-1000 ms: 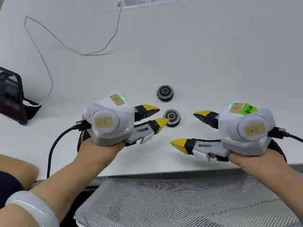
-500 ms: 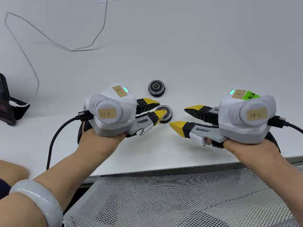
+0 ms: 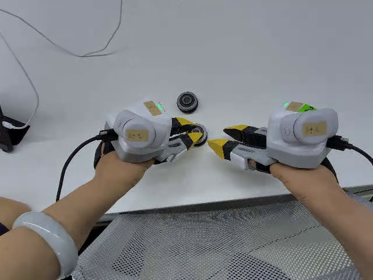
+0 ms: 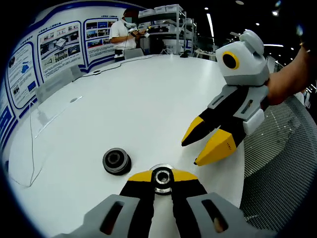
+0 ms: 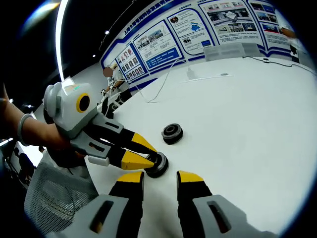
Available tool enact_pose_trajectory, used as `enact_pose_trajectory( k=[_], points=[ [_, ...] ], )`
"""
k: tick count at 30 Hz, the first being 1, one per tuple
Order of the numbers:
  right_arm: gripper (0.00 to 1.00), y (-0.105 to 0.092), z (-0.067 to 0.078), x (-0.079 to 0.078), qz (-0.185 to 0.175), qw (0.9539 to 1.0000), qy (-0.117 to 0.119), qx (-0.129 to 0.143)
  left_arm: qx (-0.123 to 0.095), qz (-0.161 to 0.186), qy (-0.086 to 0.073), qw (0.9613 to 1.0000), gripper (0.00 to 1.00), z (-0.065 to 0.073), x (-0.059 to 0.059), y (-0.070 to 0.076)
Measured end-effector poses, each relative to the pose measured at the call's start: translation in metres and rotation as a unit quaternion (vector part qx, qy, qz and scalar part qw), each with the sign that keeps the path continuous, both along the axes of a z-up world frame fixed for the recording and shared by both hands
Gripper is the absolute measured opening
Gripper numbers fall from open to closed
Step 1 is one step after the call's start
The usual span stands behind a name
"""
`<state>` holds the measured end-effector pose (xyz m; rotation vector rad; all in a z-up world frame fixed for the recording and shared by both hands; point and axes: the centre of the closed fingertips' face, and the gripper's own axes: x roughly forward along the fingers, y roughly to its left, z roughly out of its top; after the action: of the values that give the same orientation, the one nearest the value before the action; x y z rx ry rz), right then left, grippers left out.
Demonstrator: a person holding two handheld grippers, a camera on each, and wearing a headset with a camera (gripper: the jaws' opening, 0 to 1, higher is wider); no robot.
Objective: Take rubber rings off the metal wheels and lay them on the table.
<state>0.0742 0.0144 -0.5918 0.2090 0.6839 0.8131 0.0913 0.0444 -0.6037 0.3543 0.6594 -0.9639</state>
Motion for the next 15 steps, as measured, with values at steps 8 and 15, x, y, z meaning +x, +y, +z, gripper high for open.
enact_pose_trajectory(
  k=[8,15],
  points=[
    [0.27,0.0004,-0.0025,0.0031,-0.006,0.9999,0.007,0.008,0.007,-0.016,-0.006,0.9998,0.12,-0.0001,-0.0005,-0.0040],
    [0.27,0.0036,-0.0023,0.0042,-0.012,0.9996,0.015,0.019,0.016,-0.039,-0.018,0.9990,0.12,0.0015,-0.0036,-0.0045]
  ],
)
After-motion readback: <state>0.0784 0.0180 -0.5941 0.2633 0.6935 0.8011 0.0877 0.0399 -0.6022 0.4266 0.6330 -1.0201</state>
